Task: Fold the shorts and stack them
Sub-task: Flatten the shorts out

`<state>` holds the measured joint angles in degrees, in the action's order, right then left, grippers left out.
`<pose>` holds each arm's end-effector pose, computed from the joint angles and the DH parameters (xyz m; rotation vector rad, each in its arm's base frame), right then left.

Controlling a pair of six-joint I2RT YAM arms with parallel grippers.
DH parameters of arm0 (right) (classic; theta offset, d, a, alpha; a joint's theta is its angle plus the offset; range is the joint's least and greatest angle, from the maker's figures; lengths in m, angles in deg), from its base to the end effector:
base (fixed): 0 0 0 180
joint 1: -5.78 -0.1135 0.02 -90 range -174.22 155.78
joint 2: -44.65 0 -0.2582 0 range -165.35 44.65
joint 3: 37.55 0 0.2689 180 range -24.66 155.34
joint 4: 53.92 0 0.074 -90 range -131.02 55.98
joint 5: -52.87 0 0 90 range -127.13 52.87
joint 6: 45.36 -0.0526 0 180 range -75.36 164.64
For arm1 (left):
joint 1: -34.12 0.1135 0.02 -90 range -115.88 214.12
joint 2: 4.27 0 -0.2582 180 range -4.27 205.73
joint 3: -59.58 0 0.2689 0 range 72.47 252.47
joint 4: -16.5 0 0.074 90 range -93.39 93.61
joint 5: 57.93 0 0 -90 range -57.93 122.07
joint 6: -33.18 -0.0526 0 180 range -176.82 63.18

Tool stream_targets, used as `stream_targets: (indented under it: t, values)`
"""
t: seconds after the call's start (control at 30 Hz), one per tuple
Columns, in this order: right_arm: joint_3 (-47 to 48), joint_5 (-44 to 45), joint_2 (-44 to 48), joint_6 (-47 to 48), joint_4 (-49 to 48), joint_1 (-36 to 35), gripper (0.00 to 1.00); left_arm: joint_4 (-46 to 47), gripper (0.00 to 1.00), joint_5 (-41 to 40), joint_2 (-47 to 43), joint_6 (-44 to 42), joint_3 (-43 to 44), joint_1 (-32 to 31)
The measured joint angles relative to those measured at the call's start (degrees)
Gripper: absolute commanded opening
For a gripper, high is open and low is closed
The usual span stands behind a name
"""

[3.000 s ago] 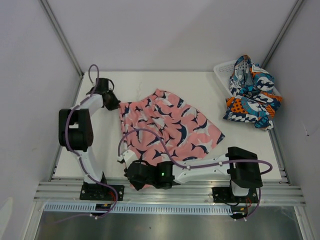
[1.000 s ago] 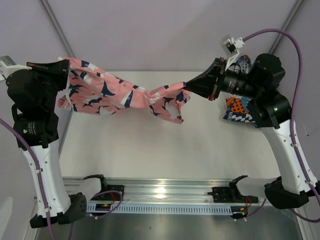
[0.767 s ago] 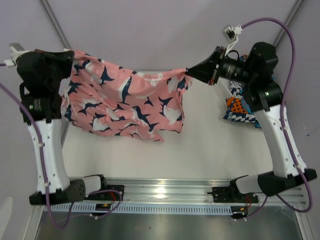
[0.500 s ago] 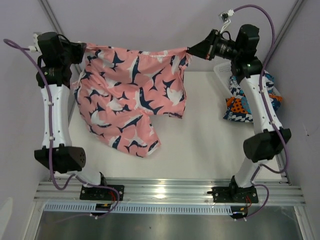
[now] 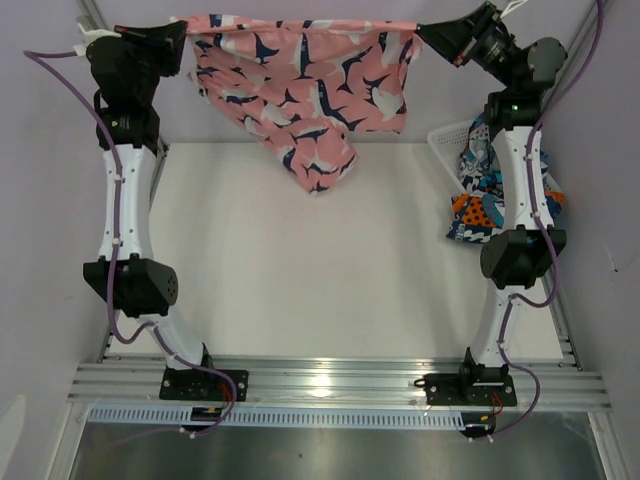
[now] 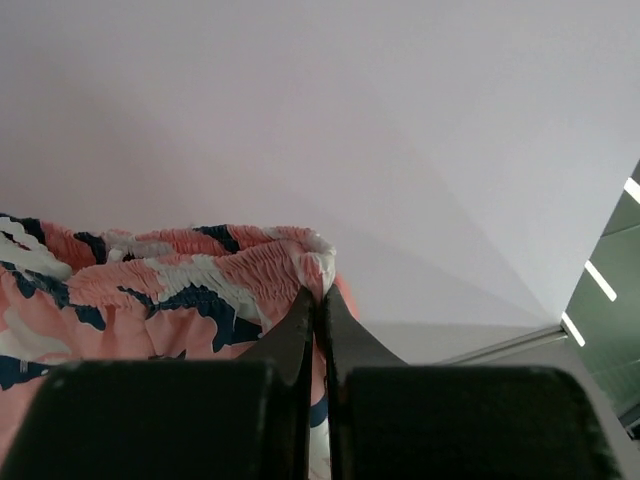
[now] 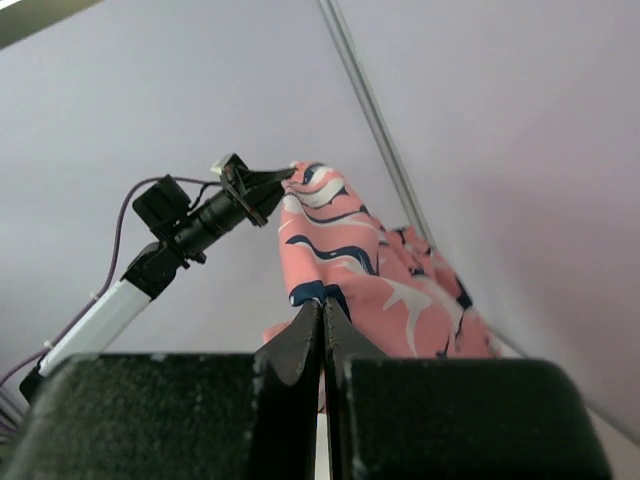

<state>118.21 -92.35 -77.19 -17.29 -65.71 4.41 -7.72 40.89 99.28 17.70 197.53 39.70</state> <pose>0.4508 0.0540 0.5574 -0.4676 1.1671 1.3393 0.4251 0.0334 0.5387 -0.8486 1.2219 -1.0966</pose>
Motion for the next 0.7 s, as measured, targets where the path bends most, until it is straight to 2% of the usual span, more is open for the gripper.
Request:
stream_targets:
  t: [0.07, 0.2, 0.27, 0.33, 0.4, 0.47, 0.6, 0.7]
  values:
    - [-6.7, -0.8, 3.7, 0.0, -2.7, 0.5, 0.0, 4.0, 0.0, 0.5, -2.7, 0.1, -5.3, -0.3]
    - [-22.1, -4.0, 10.6, -2.7, -13.1, -0.2, 0.0, 12.1, 0.0, 0.4, -12.9, 0.0, -25.7, 0.1]
    - [-34.2, -4.9, 15.1, -2.6, -18.6, -1.8, 0.0, 15.1, 0.0, 0.4, -16.9, 0.0, -35.9, 0.3]
    - [-47.4, -5.8, 19.8, 0.1, -19.1, -4.6, 0.0, 17.9, 0.0, 0.4, -20.4, 0.0, -46.9, 0.6]
    - [-59.6, -5.4, 24.2, 7.5, -14.6, -9.1, 0.0, 17.8, 0.0, 0.4, -22.3, -0.1, -56.5, 1.1]
    - [-66.8, -4.3, 26.9, 15.4, -7.3, -14.5, 0.0, 17.2, 0.0, 0.7, -22.9, -0.4, -63.8, 2.0]
    - [-79.0, -1.4, 33.4, 28.9, 5.0, -26.1, 0.0, 13.9, 0.0, 1.3, -24.3, -1.7, -75.4, 4.3]
    - [-85.5, 0.9, 40.0, 34.9, 10.8, -31.4, 0.0, 8.8, 0.0, 1.3, -28.7, -4.2, -81.0, 5.9]
